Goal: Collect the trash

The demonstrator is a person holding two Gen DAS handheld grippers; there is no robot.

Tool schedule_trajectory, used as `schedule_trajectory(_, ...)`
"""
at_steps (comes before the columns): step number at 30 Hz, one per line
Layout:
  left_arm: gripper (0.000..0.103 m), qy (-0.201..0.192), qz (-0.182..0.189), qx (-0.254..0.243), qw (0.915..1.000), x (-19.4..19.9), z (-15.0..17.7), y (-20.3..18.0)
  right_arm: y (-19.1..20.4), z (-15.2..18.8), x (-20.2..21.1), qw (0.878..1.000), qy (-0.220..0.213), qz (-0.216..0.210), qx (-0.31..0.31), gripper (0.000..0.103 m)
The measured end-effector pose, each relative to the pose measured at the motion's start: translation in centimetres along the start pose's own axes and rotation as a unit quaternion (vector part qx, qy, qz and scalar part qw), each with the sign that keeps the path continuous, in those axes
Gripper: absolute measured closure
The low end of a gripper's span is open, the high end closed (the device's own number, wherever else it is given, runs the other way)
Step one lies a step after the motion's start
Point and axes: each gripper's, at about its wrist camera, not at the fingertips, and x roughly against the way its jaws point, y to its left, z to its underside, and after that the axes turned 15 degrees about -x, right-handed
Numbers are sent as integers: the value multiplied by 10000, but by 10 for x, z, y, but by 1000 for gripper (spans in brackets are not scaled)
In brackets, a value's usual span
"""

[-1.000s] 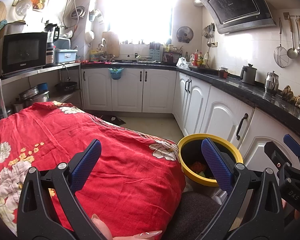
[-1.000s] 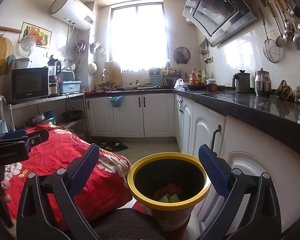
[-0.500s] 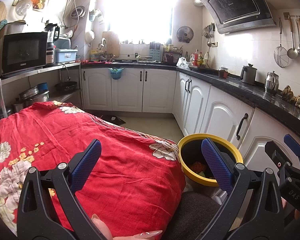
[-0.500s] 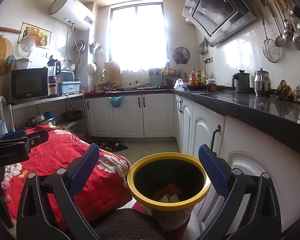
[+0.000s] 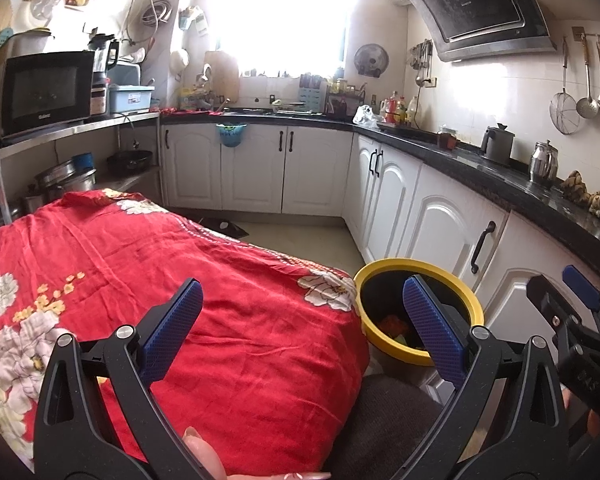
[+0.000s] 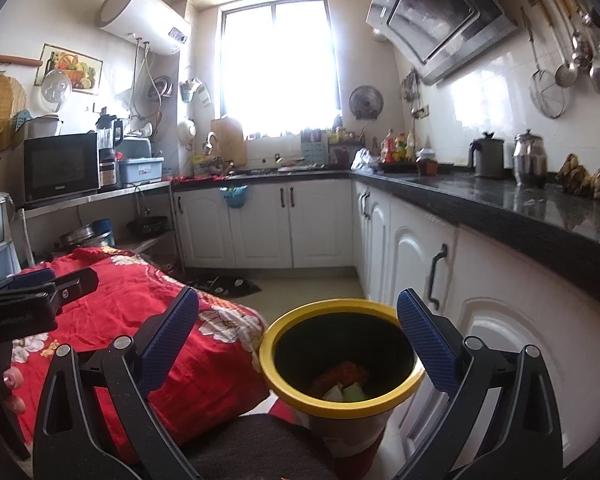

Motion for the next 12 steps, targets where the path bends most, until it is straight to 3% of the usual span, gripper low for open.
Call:
schedule_trajectory(4, 11, 286, -249, 474, 9982, 12, 10, 40, 26, -2, -19, 9987, 329, -337, 171, 6)
schedule_trajectory(6, 11, 482, -708, 806, 9931, 23, 20, 76, 61, 0, -34, 9932, 681, -863, 388, 6)
schedule_trajectory(8, 11, 727, -1338, 1167, 9814, 41, 36, 120, 111, 10, -48, 9801, 1105, -1508, 674, 6)
schedule_trajectory(10, 11, 1081, -2315, 1607, 9534, 69, 64, 176, 169, 27, -56, 9578, 1548, -2182, 1052, 6)
schedule_trajectory(12, 11, 1409, -3173, 1958, 9171, 100, 94, 222, 248, 58, -60, 9166, 2238, -2922, 1559, 6)
